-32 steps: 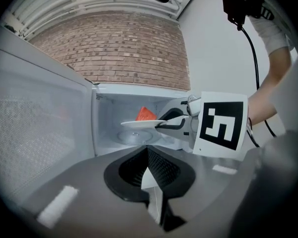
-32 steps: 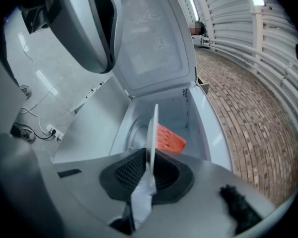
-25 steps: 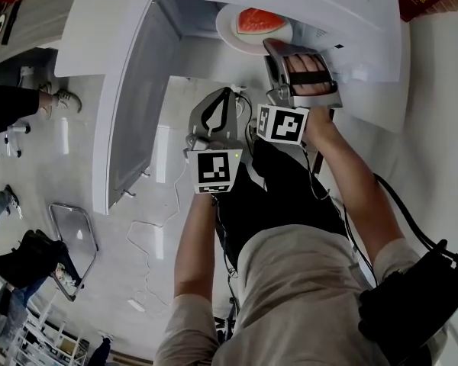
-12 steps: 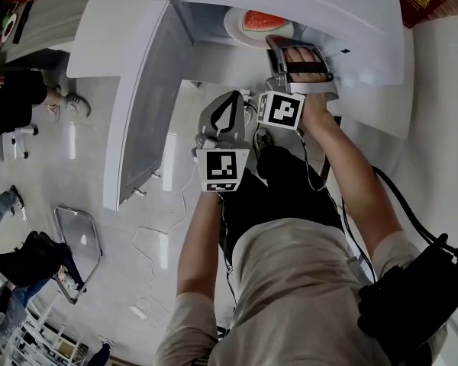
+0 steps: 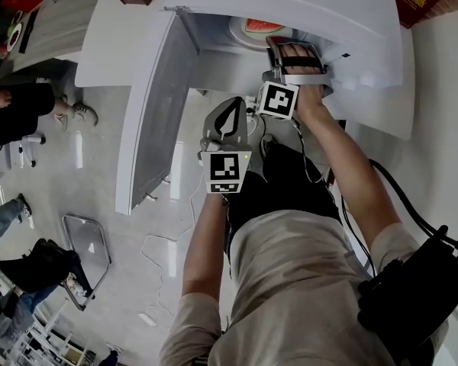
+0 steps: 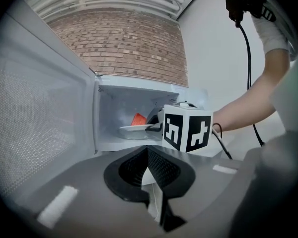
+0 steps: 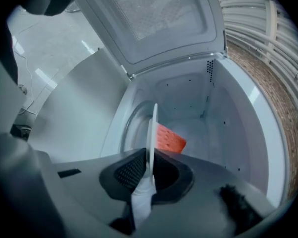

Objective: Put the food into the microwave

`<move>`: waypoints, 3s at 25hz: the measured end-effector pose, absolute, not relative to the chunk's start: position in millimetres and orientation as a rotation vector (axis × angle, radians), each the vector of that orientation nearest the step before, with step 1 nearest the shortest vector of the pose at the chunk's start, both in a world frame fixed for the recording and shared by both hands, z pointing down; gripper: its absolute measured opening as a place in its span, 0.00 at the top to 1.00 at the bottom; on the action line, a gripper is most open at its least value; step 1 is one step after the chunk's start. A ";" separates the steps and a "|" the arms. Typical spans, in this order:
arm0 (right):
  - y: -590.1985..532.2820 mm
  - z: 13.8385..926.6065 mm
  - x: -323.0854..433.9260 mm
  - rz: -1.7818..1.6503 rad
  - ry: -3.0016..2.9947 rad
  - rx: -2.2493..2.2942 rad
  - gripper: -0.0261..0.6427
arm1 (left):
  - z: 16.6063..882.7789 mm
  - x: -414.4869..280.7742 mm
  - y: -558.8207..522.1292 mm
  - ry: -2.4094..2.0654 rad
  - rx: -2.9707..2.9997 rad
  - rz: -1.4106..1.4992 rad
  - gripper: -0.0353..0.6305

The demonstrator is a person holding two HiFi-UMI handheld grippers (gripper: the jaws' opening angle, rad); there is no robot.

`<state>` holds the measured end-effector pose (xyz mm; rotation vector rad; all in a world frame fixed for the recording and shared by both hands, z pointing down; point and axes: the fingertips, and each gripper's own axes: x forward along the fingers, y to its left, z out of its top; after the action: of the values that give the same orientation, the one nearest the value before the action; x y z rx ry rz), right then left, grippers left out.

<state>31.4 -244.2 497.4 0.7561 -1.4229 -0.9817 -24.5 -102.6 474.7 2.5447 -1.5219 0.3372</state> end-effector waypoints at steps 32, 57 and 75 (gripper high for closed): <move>-272.3 518.6 32.2 -0.514 -1.531 0.563 0.83 | 470.6 -20.6 -103.5 -1.462 2.390 0.346 0.94; -223.8 489.7 16.6 -0.560 -1.698 0.474 0.74 | 467.4 -12.4 -98.5 -1.461 2.348 0.322 0.94; -171.5 418.1 -2.1 -0.811 -1.683 0.520 0.94 | 441.1 -19.6 -78.6 -1.486 2.382 0.277 0.94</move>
<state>-2.1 -171.5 418.1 0.5203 -1.6828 -0.8114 -19.6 -78.6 441.1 2.3821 -1.4856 0.2771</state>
